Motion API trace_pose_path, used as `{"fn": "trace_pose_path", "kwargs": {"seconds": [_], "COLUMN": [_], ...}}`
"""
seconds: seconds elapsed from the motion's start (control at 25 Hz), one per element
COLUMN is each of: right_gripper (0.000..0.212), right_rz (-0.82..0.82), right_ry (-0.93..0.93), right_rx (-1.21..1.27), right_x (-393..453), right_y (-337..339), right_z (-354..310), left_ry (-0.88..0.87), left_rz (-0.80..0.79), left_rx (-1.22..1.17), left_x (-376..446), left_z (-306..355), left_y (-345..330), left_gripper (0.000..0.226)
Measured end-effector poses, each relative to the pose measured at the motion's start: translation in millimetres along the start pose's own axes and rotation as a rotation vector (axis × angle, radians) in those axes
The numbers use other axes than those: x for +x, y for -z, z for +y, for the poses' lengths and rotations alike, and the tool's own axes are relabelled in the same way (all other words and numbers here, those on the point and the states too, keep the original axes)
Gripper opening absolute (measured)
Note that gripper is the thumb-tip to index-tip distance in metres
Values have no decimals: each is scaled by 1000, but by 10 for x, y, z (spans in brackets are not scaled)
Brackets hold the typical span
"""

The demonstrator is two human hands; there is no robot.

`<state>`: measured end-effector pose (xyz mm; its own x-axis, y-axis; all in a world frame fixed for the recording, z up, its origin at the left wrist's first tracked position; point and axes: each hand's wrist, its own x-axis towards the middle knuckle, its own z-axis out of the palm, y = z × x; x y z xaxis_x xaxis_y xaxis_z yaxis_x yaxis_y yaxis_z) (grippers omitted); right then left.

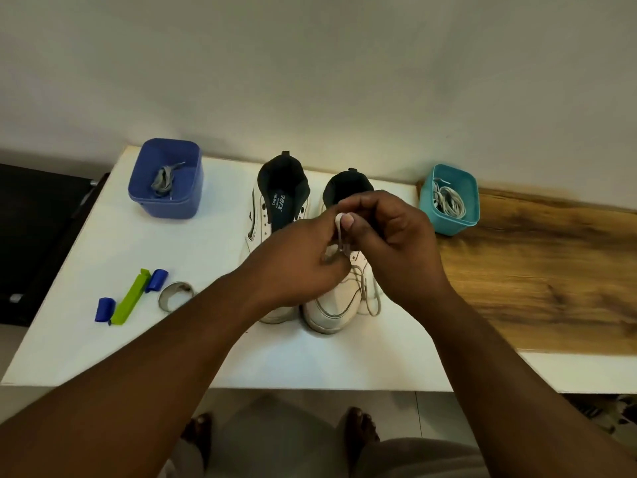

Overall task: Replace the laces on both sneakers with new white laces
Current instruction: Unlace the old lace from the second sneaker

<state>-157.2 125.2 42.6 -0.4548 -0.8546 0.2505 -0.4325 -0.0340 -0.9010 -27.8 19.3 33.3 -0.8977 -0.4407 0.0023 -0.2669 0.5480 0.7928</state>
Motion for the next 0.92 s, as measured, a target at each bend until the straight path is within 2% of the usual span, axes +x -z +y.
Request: {"fn": "trace_pose_path", "kwargs": {"seconds": [0.12,0.2,0.28,0.32,0.36,0.52,0.68,0.72,0.84,0.92], "right_gripper": [20,11,8,12,13,9,21,21,18,15], "right_rz": [114,160,-80,-227,-299,-266,-362,-339,-121,-138], "right_ry": [-118,-249,-346,-373,-382,-333,-366,-335,-280,-308], "right_rx": [123,-97,-504,-636,-680,-826,-792,-800,-698,-693], "right_x": [22,29,-40,-92,-120,-72,-102,-104,-37,-25], "right_y": [54,174,239,211,172,170,142,131,198,218], "right_z": [38,181,354,417,455,441,399,378,279,244], "left_ry": [74,178,212,202,188,161,191,166,82,105], "left_rz": [60,72,31,33,67,254,267,282,339,354], "left_rx": [-89,-49,93,167,202,107,73,136,267,269], "left_x": [36,37,-8,-32,-45,15,26,37,64,70], "left_z": [-30,-76,-111,-107,-97,-81,-137,-157,-187,-201], "left_y": [67,130,105,70,44,-1,-65,-82,-108,-114], "left_gripper": [14,18,24,24,26,41,32,30,27,27]}}
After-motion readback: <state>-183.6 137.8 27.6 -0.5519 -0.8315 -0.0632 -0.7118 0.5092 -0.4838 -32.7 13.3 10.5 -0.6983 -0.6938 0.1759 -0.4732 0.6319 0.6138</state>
